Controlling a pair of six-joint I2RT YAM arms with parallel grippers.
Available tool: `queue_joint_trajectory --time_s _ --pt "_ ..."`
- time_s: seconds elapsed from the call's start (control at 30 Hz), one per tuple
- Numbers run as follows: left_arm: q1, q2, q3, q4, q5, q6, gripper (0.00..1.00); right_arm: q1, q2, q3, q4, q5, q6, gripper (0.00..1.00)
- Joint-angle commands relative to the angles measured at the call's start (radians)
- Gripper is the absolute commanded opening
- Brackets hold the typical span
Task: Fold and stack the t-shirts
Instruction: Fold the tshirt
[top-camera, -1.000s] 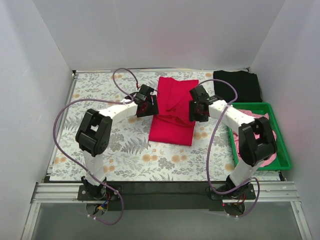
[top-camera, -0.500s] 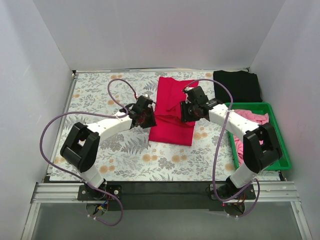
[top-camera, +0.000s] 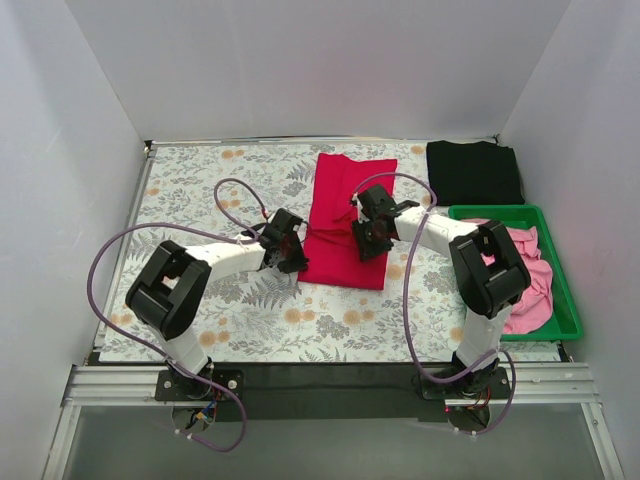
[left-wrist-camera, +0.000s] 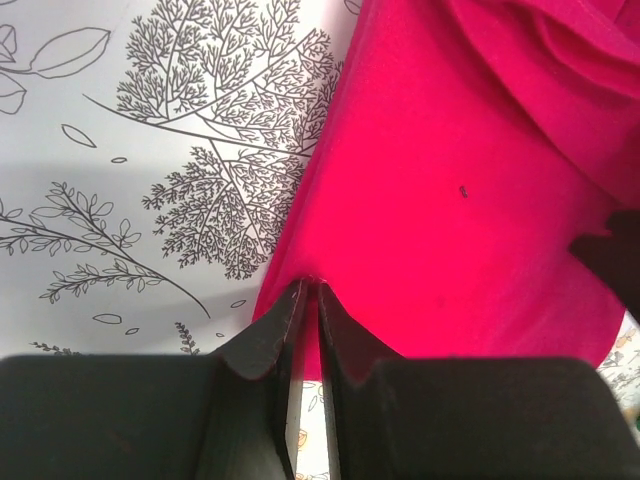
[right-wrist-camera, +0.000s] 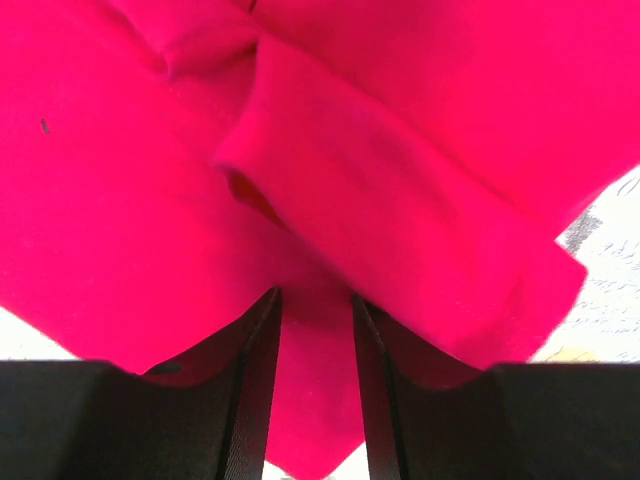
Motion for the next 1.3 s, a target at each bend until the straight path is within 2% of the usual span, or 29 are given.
queue_joint_trajectory --time_s 0.0,0.27,0.4,0.5,0.67,0.77,0.9,0.93,1.03,1.13,1.17,1.27 --pt "-0.001 0.01 -0.056 -0.045 -0.007 -0.01 0.12 -0.016 0.056 0.101 -0.002 0.103 -0.08 0.36" --pt "-0.001 -0.018 -0.094 -0.051 0.012 0.001 0.12 -0.075 0.203 0.381 -0.025 0.296 -0.143 0.36" --pt "0.0 -0.042 -0.132 -0.062 0.068 -0.037 0.12 -0.092 0.208 0.498 -0.028 0.312 -0.128 0.36" --pt "-0.004 -0.079 -0.188 -0.06 0.124 -0.095 0.13 -0.092 0.145 0.474 -0.032 0.251 -0.103 0.37" --pt "-0.026 -0.185 -0.284 -0.057 0.164 -0.203 0.13 -0.094 -0.054 0.233 -0.025 0.101 -0.027 0.38" --pt "-0.027 -0.255 -0.317 -0.068 0.152 -0.241 0.17 -0.095 -0.145 0.083 -0.015 -0.017 0.016 0.38" --pt "-0.027 -0.386 -0.268 -0.149 0.067 -0.234 0.31 -0.117 -0.314 -0.098 0.037 -0.168 0.07 0.41" --pt "-0.027 -0.401 -0.23 -0.161 0.052 -0.228 0.37 -0.12 -0.341 -0.135 0.059 -0.208 0.079 0.41" --pt "-0.029 -0.432 -0.177 -0.172 0.064 -0.192 0.46 -0.12 -0.43 -0.282 0.166 -0.376 0.125 0.42" --pt "-0.039 -0.42 -0.157 -0.128 0.16 -0.145 0.47 -0.12 -0.486 -0.428 0.313 -0.567 0.188 0.42" --pt "-0.056 -0.408 -0.154 -0.099 0.206 -0.139 0.44 -0.12 -0.501 -0.46 0.358 -0.648 0.202 0.41" --pt "-0.098 -0.334 -0.175 -0.031 0.28 -0.122 0.39 -0.121 -0.506 -0.565 0.474 -0.72 0.22 0.4"
